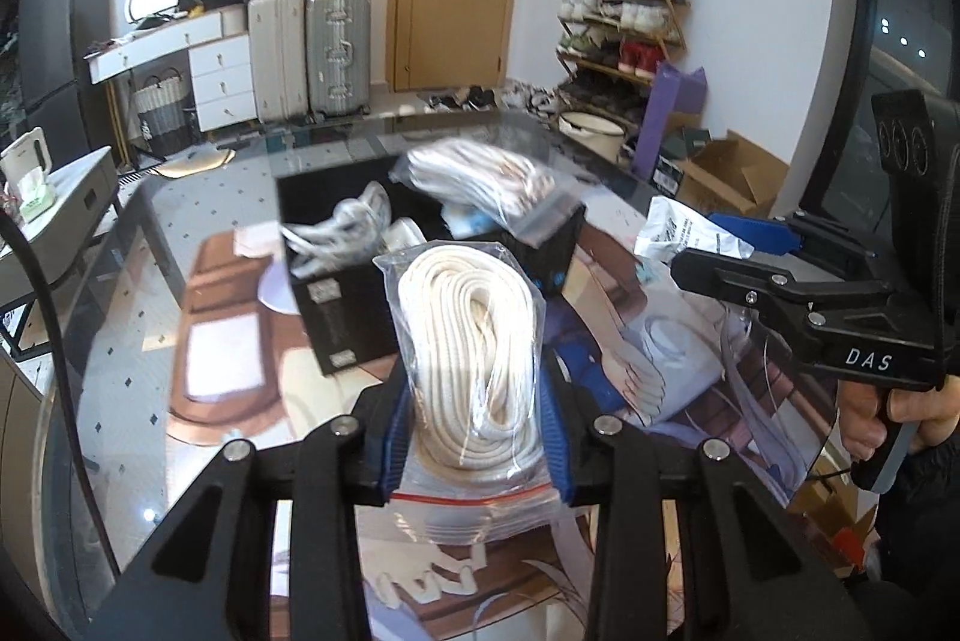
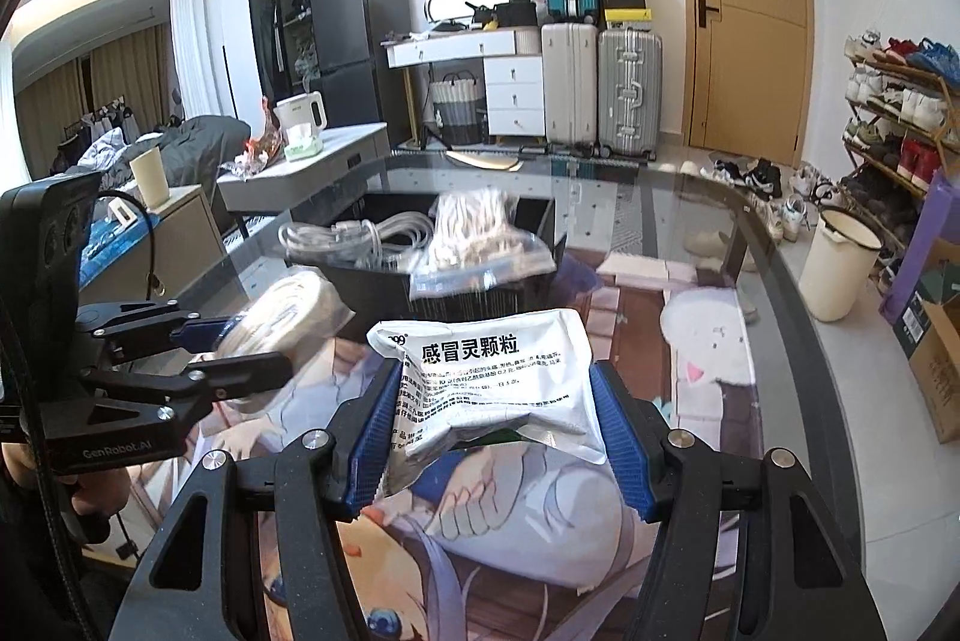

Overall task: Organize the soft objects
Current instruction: 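Carry the strap bag over the box with the left tool while the right tool carries the packet there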

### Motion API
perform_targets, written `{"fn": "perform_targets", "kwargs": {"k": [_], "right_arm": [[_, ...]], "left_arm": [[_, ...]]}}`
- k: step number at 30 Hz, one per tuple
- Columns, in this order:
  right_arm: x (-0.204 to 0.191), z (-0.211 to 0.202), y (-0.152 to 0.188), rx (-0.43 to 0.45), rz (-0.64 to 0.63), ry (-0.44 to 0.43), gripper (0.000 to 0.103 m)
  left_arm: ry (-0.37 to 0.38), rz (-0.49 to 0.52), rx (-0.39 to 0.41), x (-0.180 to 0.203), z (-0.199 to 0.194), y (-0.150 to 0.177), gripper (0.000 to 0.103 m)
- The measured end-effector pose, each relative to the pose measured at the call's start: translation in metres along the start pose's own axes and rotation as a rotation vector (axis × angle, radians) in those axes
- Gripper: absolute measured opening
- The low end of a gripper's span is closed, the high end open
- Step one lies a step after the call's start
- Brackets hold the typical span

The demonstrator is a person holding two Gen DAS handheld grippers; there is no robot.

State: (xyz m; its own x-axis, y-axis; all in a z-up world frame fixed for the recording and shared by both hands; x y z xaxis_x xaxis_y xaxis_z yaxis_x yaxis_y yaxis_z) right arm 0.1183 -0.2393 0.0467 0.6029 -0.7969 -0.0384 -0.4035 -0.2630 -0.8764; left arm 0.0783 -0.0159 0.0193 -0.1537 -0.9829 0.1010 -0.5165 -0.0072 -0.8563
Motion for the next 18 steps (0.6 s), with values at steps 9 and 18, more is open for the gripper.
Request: {"fn": "perform_targets", "kwargs": {"k": [9, 18], "right_arm": [[-0.018, 0.011, -0.022, 0.036, -0.067, -0.002, 0.063], [-0.032, 0.035, -0.041, 0.033, -0.117, -0.01, 0.063]], "left_arm": [[-0.05, -0.025, 0.065, -0.031, -0.012, -0.027, 0.035], [-0.066, -0.032, 0.089, -0.047, -0.001, -0.048, 0.035]]}}
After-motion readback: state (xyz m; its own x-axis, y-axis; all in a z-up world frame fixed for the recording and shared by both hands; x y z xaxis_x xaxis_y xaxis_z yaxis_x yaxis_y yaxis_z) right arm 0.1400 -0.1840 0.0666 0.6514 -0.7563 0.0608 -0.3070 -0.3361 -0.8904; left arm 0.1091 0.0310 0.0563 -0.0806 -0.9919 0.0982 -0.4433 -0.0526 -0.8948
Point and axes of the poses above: each gripper's, at about its wrist camera, not at the fingertips, and z roughly the way its jaws point, x to its right, y to its underside, the point moved 5 cm from there along z, roughly the way its jaws point, and after that the axes turned 8 degrees about x, right-handed, at the moved point
